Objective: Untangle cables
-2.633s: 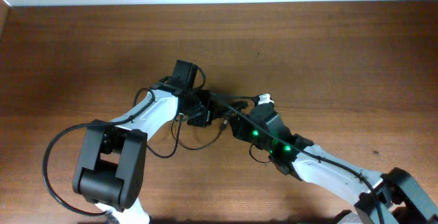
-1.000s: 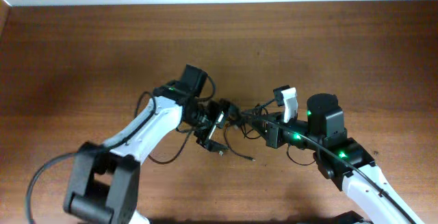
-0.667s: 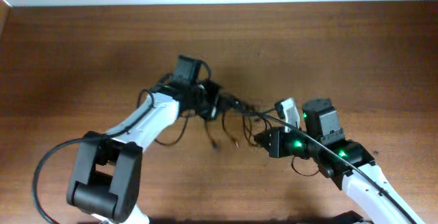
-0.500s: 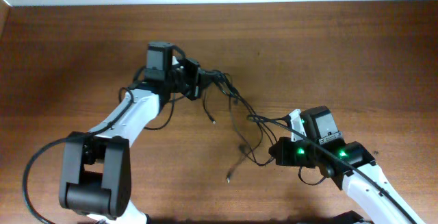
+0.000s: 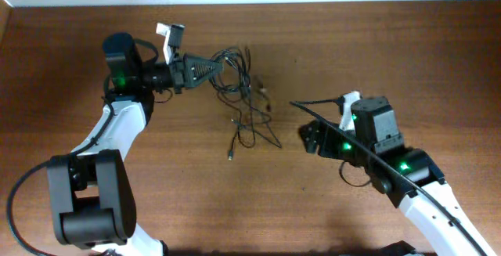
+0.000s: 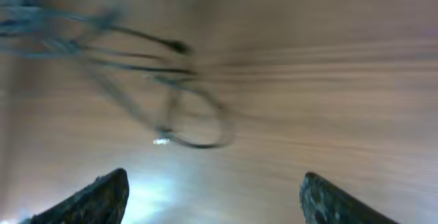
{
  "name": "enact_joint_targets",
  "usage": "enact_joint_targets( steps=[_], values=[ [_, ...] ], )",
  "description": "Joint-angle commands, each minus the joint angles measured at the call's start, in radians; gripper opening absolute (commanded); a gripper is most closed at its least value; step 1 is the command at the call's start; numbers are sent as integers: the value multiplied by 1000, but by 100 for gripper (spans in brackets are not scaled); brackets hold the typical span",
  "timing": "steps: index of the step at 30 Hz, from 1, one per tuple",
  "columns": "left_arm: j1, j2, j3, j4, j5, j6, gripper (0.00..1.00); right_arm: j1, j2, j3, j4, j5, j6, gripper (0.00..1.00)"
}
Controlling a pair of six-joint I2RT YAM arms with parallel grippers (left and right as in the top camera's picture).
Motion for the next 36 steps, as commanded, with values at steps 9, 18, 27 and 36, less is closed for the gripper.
enact_joint_targets(
  steps=[9, 18, 27, 36],
  values=[
    [-119, -6, 9, -6, 48, -412, 0, 163, 184, 18, 414, -78, -315, 48],
    [-161, -5, 9, -575, -87, -395, 0, 201, 160, 17, 463, 52, -389, 50],
    [-206, -5, 9, -573, -5, -362, 0, 217, 304, 18, 486, 225, -377, 4],
    [-205, -5, 9, -557, -123, -195, 0, 214, 28, 21, 257, 298, -249, 8]
  ],
)
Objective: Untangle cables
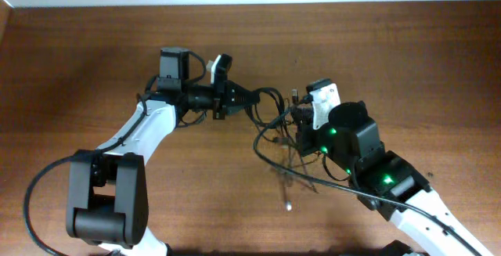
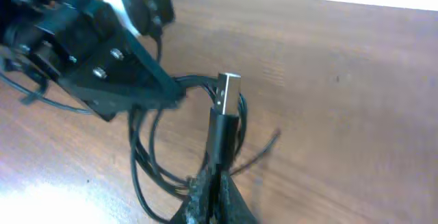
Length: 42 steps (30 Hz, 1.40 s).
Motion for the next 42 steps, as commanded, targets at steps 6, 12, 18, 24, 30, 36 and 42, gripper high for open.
enact_joint_targets(
  steps=[6, 12, 18, 24, 30, 36, 42],
  values=[
    [4, -8, 3, 403, 230, 98, 0, 2, 253, 8, -10, 6, 267, 38],
    [4, -8, 3, 694, 229, 99, 0, 2, -14, 9, -62, -5, 267, 70],
    [3, -8, 3, 694, 227, 98, 0, 6, 39, 9, -24, -55, 383, 59],
    [3, -8, 3, 694, 228, 98, 0, 3, 74, 8, 32, 19, 893, 77],
    [3, -8, 3, 694, 229, 98, 0, 3, 227, 8, 90, 120, 1273, 25],
    [8, -3, 3, 584, 144, 405, 0, 3, -146, 17, 102, 78, 737, 4],
    [30, -3, 3, 581, -235, -300, 0, 5, -212, 17, -181, -69, 571, 42]
  ],
)
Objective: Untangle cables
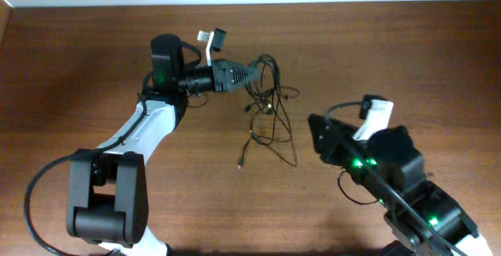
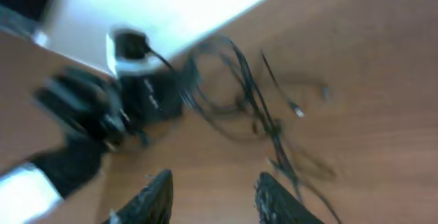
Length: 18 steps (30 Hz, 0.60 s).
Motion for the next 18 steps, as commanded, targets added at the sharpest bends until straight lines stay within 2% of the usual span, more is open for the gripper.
enact_joint_targets(
  steps=[1, 2, 3, 5, 6, 7, 8, 10, 12, 16, 17, 18],
  values=[
    [40, -7, 6, 231, -100, -452, 0, 5, 85, 1, -8, -155, -39, 45],
    [46, -7, 6, 364, -101, -569, 0, 5, 135, 1, -8, -207, -39, 52],
    [46, -8, 6, 473, -106, -661, 0, 5, 164, 1, -8, -241, -39, 54],
    [48, -14, 6, 624, -148, -834, 0, 7, 233, 1, -6, -301, -39, 58],
    [48, -21, 6, 671, -165, -884, 0, 17, 251, 1, -4, -299, -39, 64],
    [48, -32, 6, 696, -169, -924, 0, 30, 265, 1, 6, -263, -39, 73],
    [48, -50, 6, 697, -169, -965, 0, 47, 277, 1, 6, -129, -39, 80],
    [48, -103, 6, 696, -190, -1083, 0, 74, 335, 1, 62, 54, -39, 80],
    [47, -144, 6, 696, -186, -1154, 0, 83, 398, 1, 194, 57, -103, 80],
    [47, -203, 6, 639, -144, -1190, 0, 83, 504, 1, 455, 122, -193, 80],
    [47, -209, 6, 640, -109, -1217, 0, 83, 514, 1, 520, 219, -192, 71],
    [47, -215, 6, 640, -93, -1241, 0, 83, 515, 1, 540, 271, -191, 55]
  ],
)
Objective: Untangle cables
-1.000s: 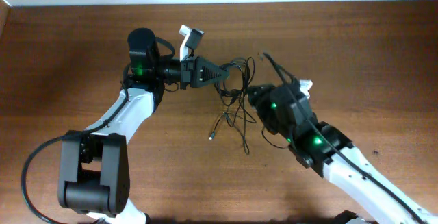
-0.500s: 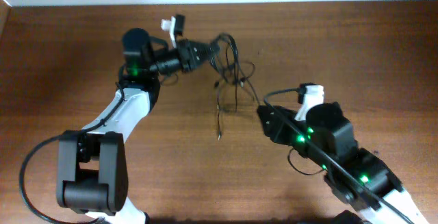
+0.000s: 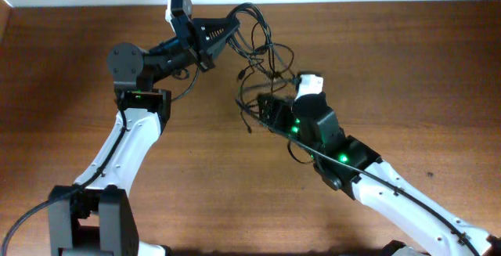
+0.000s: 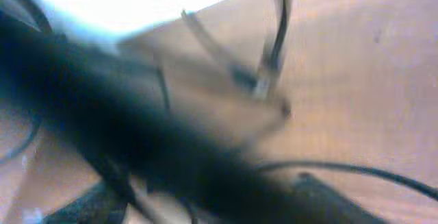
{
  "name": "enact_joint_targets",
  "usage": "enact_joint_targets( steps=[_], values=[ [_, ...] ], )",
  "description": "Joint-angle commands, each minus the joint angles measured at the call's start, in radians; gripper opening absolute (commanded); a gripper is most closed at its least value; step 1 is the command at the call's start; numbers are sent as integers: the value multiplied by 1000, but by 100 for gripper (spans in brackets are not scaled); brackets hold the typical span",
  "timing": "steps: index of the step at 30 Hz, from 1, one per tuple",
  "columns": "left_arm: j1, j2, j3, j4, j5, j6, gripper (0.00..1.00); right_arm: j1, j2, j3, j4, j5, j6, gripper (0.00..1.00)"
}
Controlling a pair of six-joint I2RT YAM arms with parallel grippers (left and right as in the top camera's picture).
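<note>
A tangle of thin black cables hangs from my left gripper, which is shut on its top strands near the table's far edge, with the arm raised. Loose ends trail down to the wood. My right gripper sits at the tangle's lower part. The right wrist view is badly blurred: its fingers stand apart, a thick dark blur crosses just above them, and cable strands hang ahead. Whether anything lies between the fingers cannot be told.
The brown wooden table ends at a pale wall along the far edge. My right arm stretches in from the near right, and my left arm rises along the left side.
My left gripper, still shut on the cables, is now higher and nearer the far edge. My right gripper has moved from the right of the tangle to its lower part.
At first my left gripper held the tangle at the far left while my right stood open and apart. Then both met mid-table, the right shut on a USB-plug cable. Later the right was open and withdrawn. Now the left holds the tangle raised, with the right beside it.
</note>
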Motion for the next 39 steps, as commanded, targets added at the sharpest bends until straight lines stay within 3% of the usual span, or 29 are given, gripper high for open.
enact_joint_targets(
  steps=[1, 2, 3, 5, 7, 9, 12, 14, 15, 16, 17, 18, 19, 20, 21, 22, 24, 28, 29, 31, 32, 33, 35, 38, 39],
  values=[
    [0, -53, 9, 1, 63, -80, 0, 6, 7, 7, 36, 212, -22, 23],
    [0, -64, 9, 0, 62, -83, 0, 6, 9, 7, 18, 242, -21, 6],
    [3, -76, 9, 1, 47, -83, 0, 6, 9, 7, -50, 256, -21, 4],
    [45, -86, 9, 37, -42, -73, 0, 6, 9, 7, -257, 255, 28, 4],
    [159, -86, 9, 117, -193, 70, 0, 6, 9, 7, -544, 256, 119, 4],
    [277, -86, 9, 117, -233, 206, 0, 5, 9, 7, -686, 267, 119, 4],
    [383, -86, 9, 103, -138, 417, 0, 3, -13, 7, -752, 343, 149, 4],
    [397, -86, 9, 5, -53, 510, 0, 4, -50, 7, -803, 434, 224, 4],
    [393, -86, 9, -61, -3, 558, 0, 4, -61, 7, -809, 435, 223, 15],
    [373, -86, 9, -161, 88, 668, 0, 4, -64, 7, -809, 423, 223, 52],
    [335, -86, 9, -259, 158, 804, 0, 4, -64, 7, -808, 398, 223, 72],
    [261, -86, 9, -479, 202, 1014, 0, 4, -64, 7, -792, 333, 224, 90],
    [225, -86, 9, -603, 197, 1129, 0, 4, -68, 7, -777, 296, 224, 99],
    [177, -86, 9, -800, 145, 1323, 0, 4, -84, 8, -763, 256, 224, 99],
    [115, -86, 9, -1042, -21, 1485, 0, 4, -121, 11, -756, 216, 224, 99],
    [74, -86, 9, -1166, -166, 1530, 0, 4, -149, 12, -756, 196, 224, 99],
    [-51, -86, 9, -1352, -493, 1535, 0, 4, -244, 12, -756, 130, 224, 99],
    [-251, -84, 9, -1441, -871, 1534, 0, 5, -294, 11, -780, 11, 224, 99],
    [-310, -78, 9, -1472, -996, 1534, 4, 5, -294, 11, -816, -7, 223, 98],
    [-354, -51, 8, -1500, -1034, 1534, 49, 5, -294, 11, -836, -11, 224, 98],
    [-352, -43, 8, -1500, -1044, 1534, 55, 5, -291, 11, -840, -12, 224, 98],
    [-345, -34, 8, -1498, -1073, 1526, 69, 5, -283, 10, -840, -19, 223, 99],
    [-336, -27, 8, -1506, -1117, 1511, 81, 6, -236, 10, -839, -30, 224, 99],
    [-335, -27, 6, -1564, -1270, 1501, 80, 6, -156, 10, -839, -68, 224, 98],
    [-335, -27, 6, -1576, -1293, 1446, 79, 6, -154, 10, -845, -75, 224, 98]
  ],
)
